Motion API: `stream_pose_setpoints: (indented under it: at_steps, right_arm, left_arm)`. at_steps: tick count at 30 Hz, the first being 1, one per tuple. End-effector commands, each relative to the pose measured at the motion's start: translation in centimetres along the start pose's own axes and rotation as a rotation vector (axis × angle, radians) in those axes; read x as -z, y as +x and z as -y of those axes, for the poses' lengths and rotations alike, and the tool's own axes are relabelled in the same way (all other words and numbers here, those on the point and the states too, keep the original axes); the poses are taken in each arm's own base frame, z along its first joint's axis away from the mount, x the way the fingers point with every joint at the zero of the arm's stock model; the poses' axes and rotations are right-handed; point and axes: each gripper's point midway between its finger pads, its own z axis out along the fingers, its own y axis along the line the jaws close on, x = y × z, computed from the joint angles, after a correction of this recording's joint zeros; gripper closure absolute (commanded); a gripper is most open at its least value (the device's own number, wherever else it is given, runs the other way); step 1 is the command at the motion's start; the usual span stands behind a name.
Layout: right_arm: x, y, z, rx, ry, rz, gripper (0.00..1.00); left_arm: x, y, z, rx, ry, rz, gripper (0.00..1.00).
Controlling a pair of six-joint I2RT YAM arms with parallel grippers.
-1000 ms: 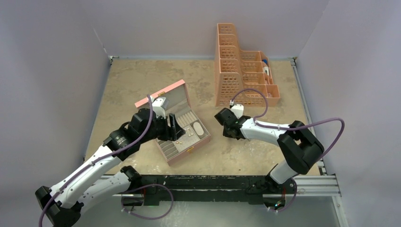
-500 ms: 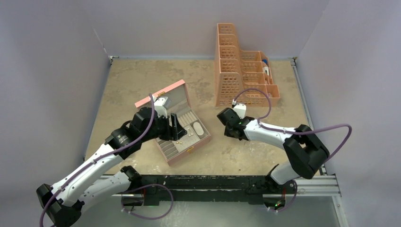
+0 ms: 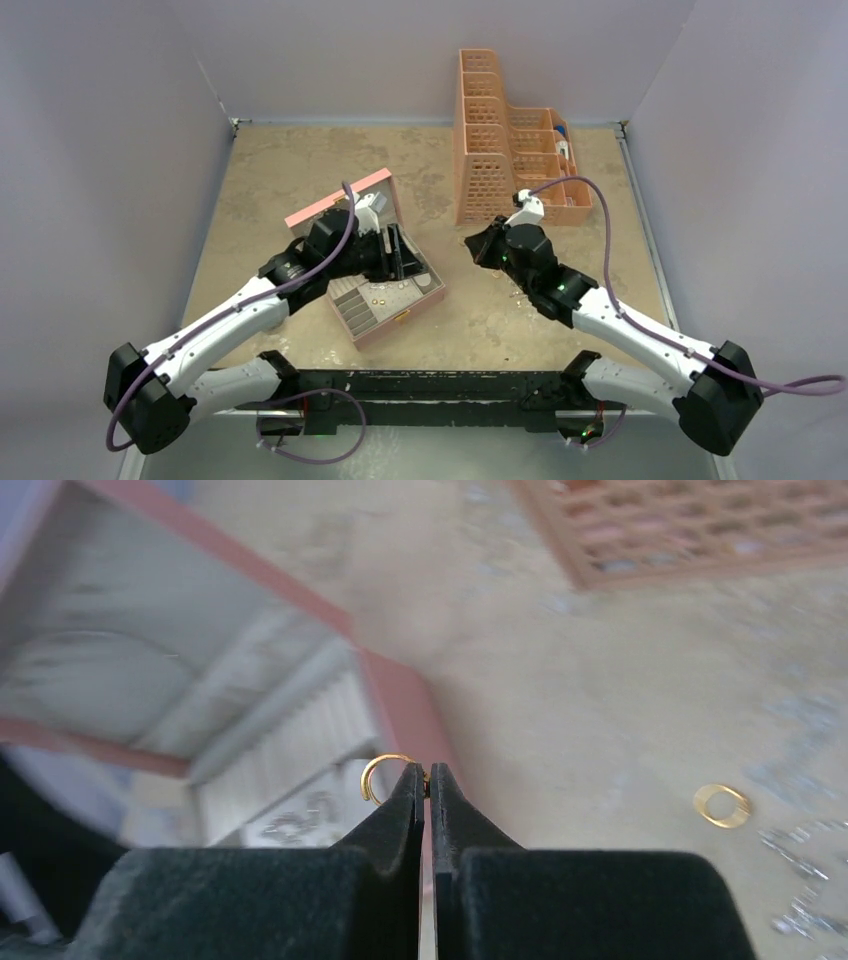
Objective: Organize the mixed jewelry
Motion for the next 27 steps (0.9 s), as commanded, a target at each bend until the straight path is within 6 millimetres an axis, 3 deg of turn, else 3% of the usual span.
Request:
stream_pose_setpoints:
  at_steps: [1,6,10,17,23,27]
  right_arm:
    - [1.9,-2.5,-7.0,0.004,-0.299,0.067,1.0]
    - [3.0,-1.2,-11.1,0.036,-0.408,0.039,1.0]
    - [3.2,0.1,-12.6,0.036,-0.433,0.01,1.0]
    - [3.4,0.2,-13.1,0.024,-0.449,0.006,1.0]
    - [3.1,0.0,-13.0,0.024,-0.436,0.011,1.0]
    - [3.1,-0.3,-12.9,0.01,-0.423,0.022,1.0]
  left_arm:
    - [0.2,-3.5,6.2,0.085,0.228,0.081,0.41]
    - [-0.5,-4.7,6.6,0.11,0.24,0.12,0.41]
    - [-0.9,-5.0,6.7,0.11,0.246,0.127,0.42]
    - [-1.2,-4.8,4.3,0.137,0.141,0.158,0.68]
    - [-0.9,-4.8,3.8,0.12,0.111,0.163,0.76]
    - [-0.7,-4.9,3.4,0.103,0.09,0.17,0.89]
